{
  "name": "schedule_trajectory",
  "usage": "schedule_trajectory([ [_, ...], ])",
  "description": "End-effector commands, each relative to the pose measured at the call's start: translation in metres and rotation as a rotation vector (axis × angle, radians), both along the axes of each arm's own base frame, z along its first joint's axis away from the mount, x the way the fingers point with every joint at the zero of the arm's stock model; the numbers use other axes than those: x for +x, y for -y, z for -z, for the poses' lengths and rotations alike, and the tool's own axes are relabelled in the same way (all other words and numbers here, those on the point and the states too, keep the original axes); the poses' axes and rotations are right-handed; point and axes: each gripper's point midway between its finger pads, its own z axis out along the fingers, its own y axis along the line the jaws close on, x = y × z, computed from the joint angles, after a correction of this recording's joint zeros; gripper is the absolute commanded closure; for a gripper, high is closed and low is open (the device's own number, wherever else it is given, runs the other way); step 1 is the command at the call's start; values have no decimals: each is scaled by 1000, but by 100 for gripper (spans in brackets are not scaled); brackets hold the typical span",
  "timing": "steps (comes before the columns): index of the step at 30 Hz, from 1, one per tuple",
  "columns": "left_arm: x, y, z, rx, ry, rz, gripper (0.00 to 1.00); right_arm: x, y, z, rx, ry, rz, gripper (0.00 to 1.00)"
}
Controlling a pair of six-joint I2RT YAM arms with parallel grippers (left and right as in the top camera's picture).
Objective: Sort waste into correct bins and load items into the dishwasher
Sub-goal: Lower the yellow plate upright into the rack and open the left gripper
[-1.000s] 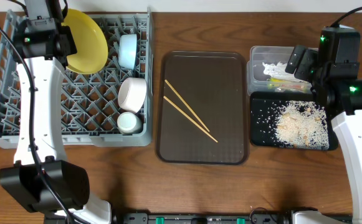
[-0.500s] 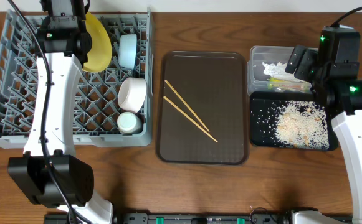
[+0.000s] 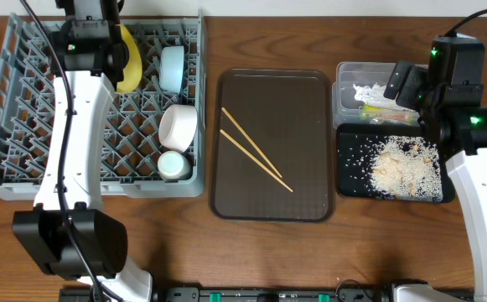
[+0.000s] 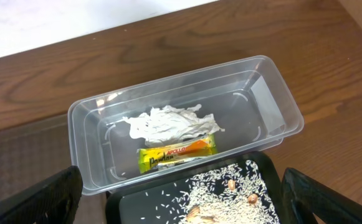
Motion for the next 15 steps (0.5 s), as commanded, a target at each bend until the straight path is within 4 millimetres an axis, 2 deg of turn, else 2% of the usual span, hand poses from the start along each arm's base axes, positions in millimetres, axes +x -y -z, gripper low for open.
schedule_trajectory([
  [1,2,-2,2,45,-24,0,93,-1,7,-3,-4,9,29,1],
  [10,5,-3,-2,80,-32,13,92,-1,7,-3,-4,9,29,1],
  [15,9,7,1,126,-93,82,93,-1,7,-3,-4,9,29,1],
])
